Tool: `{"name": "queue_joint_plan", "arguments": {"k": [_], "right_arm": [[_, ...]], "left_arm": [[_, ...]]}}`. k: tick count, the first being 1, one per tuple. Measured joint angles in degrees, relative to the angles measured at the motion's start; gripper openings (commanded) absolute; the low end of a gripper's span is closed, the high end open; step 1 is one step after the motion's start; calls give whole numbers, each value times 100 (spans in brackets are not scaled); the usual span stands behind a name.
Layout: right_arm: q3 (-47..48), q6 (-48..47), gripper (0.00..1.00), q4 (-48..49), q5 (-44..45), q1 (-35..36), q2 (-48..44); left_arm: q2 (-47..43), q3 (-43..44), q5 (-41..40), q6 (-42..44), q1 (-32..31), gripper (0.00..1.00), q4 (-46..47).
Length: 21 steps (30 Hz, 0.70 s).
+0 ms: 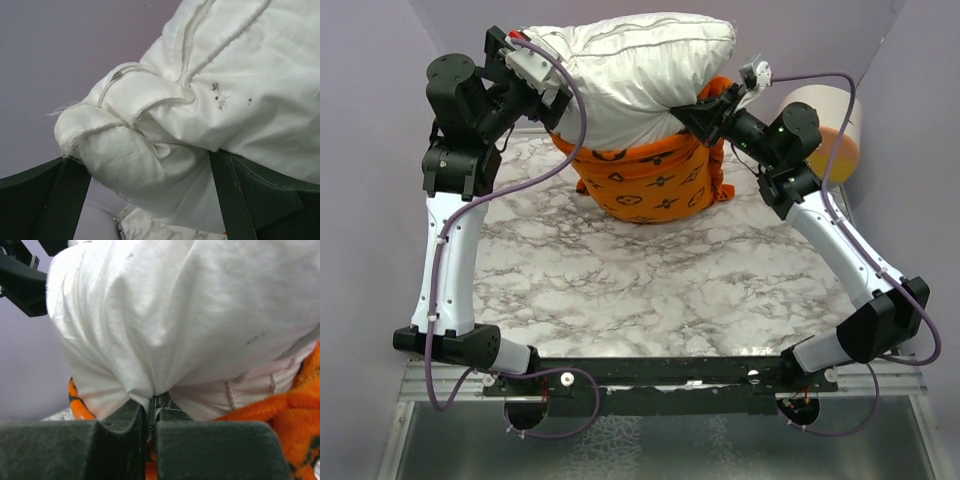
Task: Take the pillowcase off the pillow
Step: Remove the pillow from the pillowcase.
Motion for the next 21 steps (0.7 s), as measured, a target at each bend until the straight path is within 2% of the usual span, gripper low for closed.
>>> {"name": "queue_joint_plan", "arguments": {"k": [4, 7, 15, 18, 21], "right_arm": [[376, -116, 1, -197, 315, 509, 221], [684, -315, 1, -424, 612, 1010, 365], [1346, -610, 1, -767, 809, 1897, 942], [1593, -732, 1, -935, 809, 2052, 1104], [1676, -817, 1, -1045, 804, 2105, 1137]], "left_arm": [[-157, -168, -457, -44, 15, 99, 544], [-256, -131, -409, -96, 46, 99, 750], [-629, 212, 1429, -120, -68, 99, 282], [-542, 435, 1725, 52, -68, 99, -52], [-42, 1121, 1893, 341, -68, 96, -619]]}}
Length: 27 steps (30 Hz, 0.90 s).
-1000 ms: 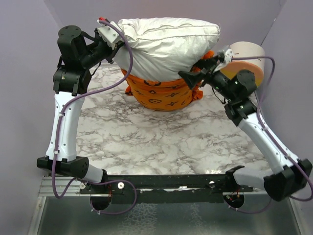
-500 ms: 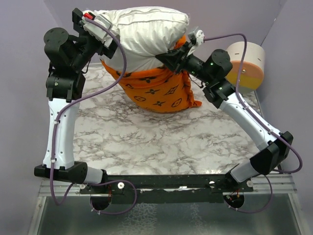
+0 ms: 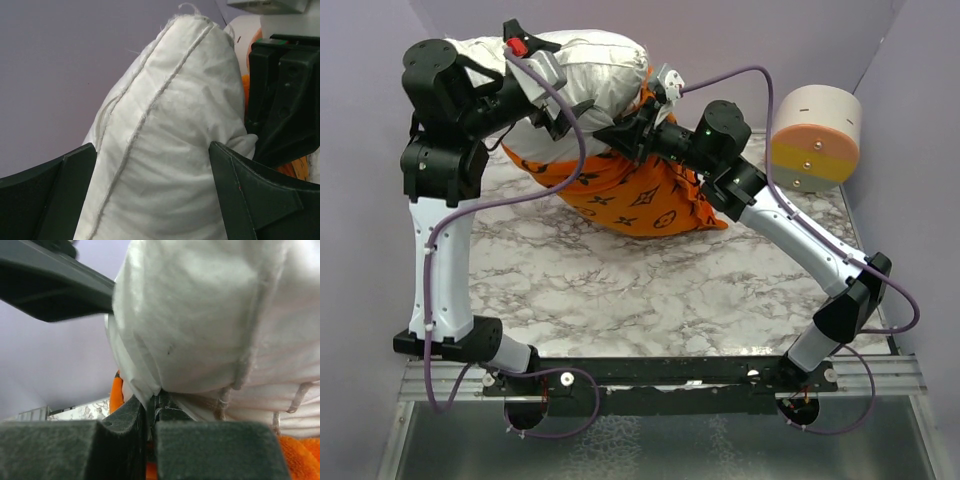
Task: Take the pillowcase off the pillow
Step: Remove the pillow from the pillowcase.
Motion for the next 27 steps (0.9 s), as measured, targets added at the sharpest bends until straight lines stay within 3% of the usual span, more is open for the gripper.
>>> {"name": "queue_joint_plan", "arguments": {"k": [2, 4, 5, 6, 7, 8, 10, 14, 16, 20, 27], "right_arm": [[26, -35, 1, -48, -13, 0, 0], [66, -76, 3, -142, -31, -2, 0], [72, -94, 12, -184, -31, -4, 0], [72, -105, 27, -221, -24, -11, 0], [66, -98, 43, -247, -17, -15, 0], [-50, -66, 55, -184, 33, -22, -46], [-463, -24, 71, -48, 111, -28, -308], [-1867, 157, 83, 374, 310, -186, -1521], [-2640, 282, 86, 564, 328, -474, -2227], [-4380, 595, 87, 868, 339, -1685, -3735], [-6133, 645, 88, 741, 328, -2365, -4339]], "left_arm": [[321, 302, 59, 197, 0, 88, -374], [522, 369, 101, 352, 0, 71, -597], [601, 358, 109, 415, -2, 55, -669], [654, 334, 114, 463, -20, 32, -708], [695, 295, 109, 538, -42, 14, -756], [715, 273, 92, 544, -70, 1, -776], [732, 190, -50, 562, -127, 0, -695], [734, -85, -407, 225, -210, 0, 17], [782, 13, -514, 17, -225, 0, 188], [1196, 1047, -654, -494, -251, 0, 184], [1325, 1322, -697, -876, -251, 0, 315]]}}
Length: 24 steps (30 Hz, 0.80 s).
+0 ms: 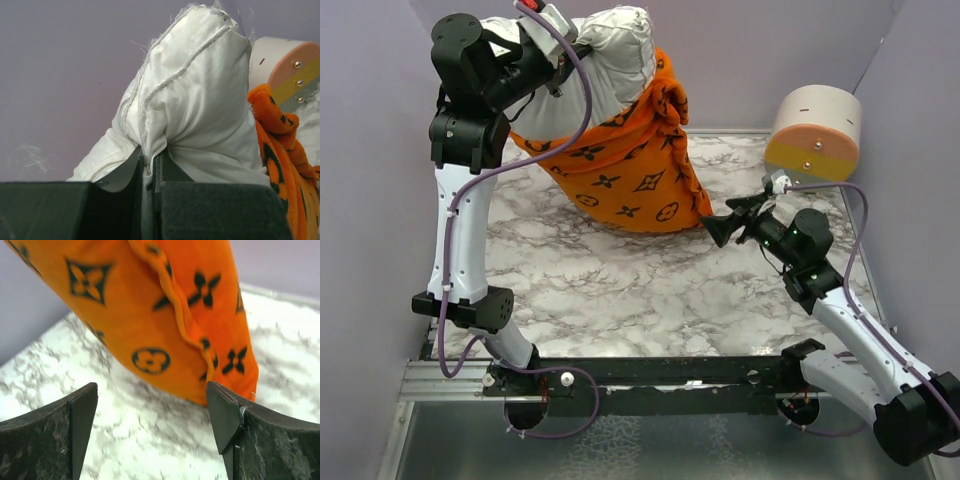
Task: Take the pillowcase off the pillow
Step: Remove the pillow from the pillowcase.
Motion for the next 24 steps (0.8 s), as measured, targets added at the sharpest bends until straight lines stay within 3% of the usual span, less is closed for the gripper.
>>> {"name": "queue_joint_plan", "arguments": {"k": [4, 13, 24], "right_arm": [[-455, -289, 88, -337, 48, -13, 155], [-466, -1412, 89, -684, 286, -28, 1143], [614, -2546, 88, -658, 678, -186, 3519]], "left_arm": [[-72, -260, -90, 129, 0, 0, 173], [-76, -7, -348, 612, 0, 0, 138], [-210, -26, -409, 1027, 0, 0, -17]]}}
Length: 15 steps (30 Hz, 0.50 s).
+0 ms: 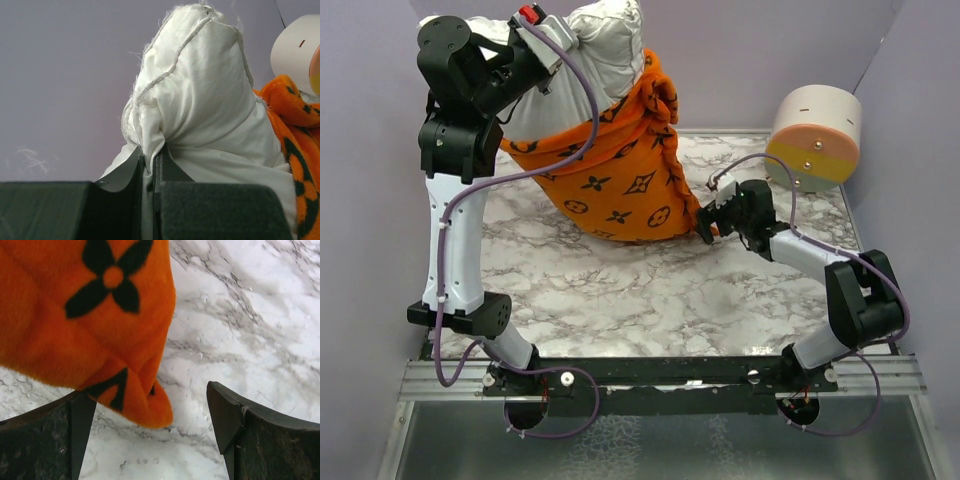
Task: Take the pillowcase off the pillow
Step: Remove the pillow from the pillowcase.
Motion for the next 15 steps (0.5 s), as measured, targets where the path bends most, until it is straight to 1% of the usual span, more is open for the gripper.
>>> {"name": "queue_joint_plan", "arguments": {"k": [2, 4, 8, 10, 13, 14, 15], "right_arm": [[293, -199, 86, -22, -190, -13, 291], [540, -350, 82, -22, -459, -15, 575], [713, -448, 62, 26, -1021, -15, 1040], [719, -433, 56, 0, -1228, -15, 1204], [715, -334, 52, -20, -1484, -15, 1261], [717, -315, 44, 9, -1593, -15, 1259], [723, -286, 33, 17, -1740, -15, 1259]], "left_arm": [[-59, -22, 0, 33, 0, 0, -70], [-101, -24, -2, 72, 0, 0, -138], [-109, -24, -48, 157, 0, 0, -160], [-111, -26, -96, 219, 0, 0, -157], [-111, -68, -195, 291, 0, 0, -76], [-109, -83, -236, 308, 0, 0, -39], [-107, -83, -289, 323, 0, 0, -20]]}}
